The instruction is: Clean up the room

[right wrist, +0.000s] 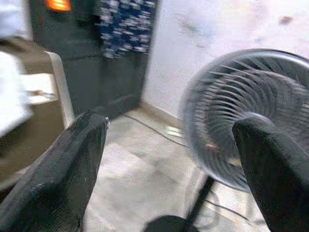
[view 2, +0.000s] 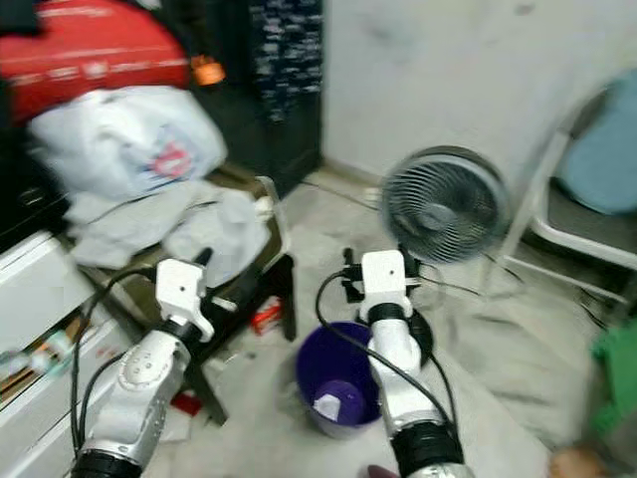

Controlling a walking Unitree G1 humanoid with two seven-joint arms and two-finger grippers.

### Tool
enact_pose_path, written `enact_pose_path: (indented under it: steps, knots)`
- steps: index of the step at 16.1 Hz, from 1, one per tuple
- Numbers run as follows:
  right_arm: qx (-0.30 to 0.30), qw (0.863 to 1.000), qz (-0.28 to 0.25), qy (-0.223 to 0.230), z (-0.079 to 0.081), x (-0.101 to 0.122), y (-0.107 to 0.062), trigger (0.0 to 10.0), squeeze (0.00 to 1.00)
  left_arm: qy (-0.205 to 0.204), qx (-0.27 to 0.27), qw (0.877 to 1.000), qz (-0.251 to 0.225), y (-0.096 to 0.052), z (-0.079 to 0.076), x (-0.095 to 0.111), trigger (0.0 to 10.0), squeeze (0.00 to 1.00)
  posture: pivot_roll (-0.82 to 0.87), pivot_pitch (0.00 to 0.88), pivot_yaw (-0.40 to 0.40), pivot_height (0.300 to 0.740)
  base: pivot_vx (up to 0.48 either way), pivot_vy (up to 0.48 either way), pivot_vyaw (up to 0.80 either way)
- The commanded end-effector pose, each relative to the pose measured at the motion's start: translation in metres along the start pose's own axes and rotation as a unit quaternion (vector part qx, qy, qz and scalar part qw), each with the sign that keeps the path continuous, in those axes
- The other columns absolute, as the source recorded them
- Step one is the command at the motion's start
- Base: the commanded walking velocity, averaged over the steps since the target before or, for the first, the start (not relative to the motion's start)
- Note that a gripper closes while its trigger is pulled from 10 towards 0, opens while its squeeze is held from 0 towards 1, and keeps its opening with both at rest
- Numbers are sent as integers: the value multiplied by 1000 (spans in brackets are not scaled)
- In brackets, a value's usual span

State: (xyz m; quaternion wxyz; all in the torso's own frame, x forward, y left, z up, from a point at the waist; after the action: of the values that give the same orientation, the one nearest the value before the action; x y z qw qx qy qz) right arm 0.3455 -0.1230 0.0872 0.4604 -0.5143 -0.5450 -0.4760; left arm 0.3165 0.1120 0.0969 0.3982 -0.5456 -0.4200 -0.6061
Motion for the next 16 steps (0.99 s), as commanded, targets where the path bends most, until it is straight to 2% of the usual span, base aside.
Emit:
enact_pose_path:
  steps: [1, 2, 13, 16]
  knots:
    - [11, 1000, -1, -7, 5, 4, 4, 10000, 0, 7, 22, 1000, -18, 1, 7, 9, 10000, 0, -21, 0, 12, 740, 0, 0, 800]
    - [15, 1000, -3, -5, 7, 6, 5, 10000, 0, -13, 36, 999, -16, 2, 11, 10, 10000, 0, -21, 0, 12, 740, 0, 0, 800]
    - [16, 1000, -6, 1, 11, 9, 9, 10000, 0, -3, 30, 1000, -9, 1, 8, 7, 10000, 0, -16, 0, 16, 740, 0, 0, 800]
    - [12, 1000, -6, 2, 9, 9, 10, 10000, 0, 16, 30, 999, -3, -1, 9, 4, 10000, 0, -15, 0, 18, 740, 0, 0, 800]
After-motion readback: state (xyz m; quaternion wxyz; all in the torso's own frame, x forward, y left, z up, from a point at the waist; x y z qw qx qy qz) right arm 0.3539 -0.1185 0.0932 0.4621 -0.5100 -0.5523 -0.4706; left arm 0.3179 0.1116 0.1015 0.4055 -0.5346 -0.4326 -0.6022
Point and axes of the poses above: a point about 5 cm out from each wrist's last joint towards the gripper, its own y axis pointing out of the wrist towards the gripper, its own x axis along the axis of the wrist's last joint, z = x × y, the point moved 3 cm from there along y, pointing out of the wrist towards the gripper, and after that the axes turned 3 degrees about y, right-handed, at the moved point
